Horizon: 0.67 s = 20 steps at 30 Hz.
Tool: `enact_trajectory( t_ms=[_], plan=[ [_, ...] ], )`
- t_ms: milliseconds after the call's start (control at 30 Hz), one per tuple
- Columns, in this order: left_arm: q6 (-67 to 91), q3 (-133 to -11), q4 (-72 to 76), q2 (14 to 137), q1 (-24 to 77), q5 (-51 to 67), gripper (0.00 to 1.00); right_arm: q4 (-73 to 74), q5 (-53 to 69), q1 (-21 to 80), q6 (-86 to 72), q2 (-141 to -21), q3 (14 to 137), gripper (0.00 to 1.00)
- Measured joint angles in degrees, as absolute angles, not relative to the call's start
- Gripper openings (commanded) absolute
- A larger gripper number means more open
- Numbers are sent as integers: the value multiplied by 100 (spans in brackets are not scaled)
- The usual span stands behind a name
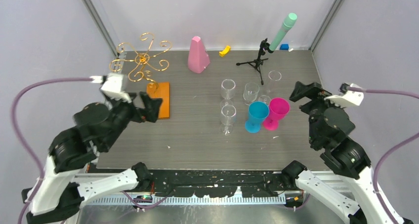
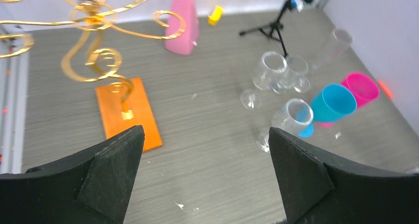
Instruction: Take the wine glass off the wine glass rack
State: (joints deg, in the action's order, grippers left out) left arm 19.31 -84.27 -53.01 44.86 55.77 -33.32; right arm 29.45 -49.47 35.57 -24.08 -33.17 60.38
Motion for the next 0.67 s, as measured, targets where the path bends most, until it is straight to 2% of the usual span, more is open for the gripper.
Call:
enact_trajectory(
  t_ms=[300, 467, 667],
  plan=[
    [2073, -8141, -5520, 2991, 5577, -4405, 100, 3524, -6075, 3557, -1640, -2075, 6460, 96],
    [2102, -8141, -5712, 2899, 5577, -4759, 100, 3400, -6477, 3557, -1319, -1568, 6549, 96],
    [2082, -8143, -5769, 2923, 5577, -4915, 100, 3297, -6648, 3557, -1081, -1522, 6497, 96]
  ],
)
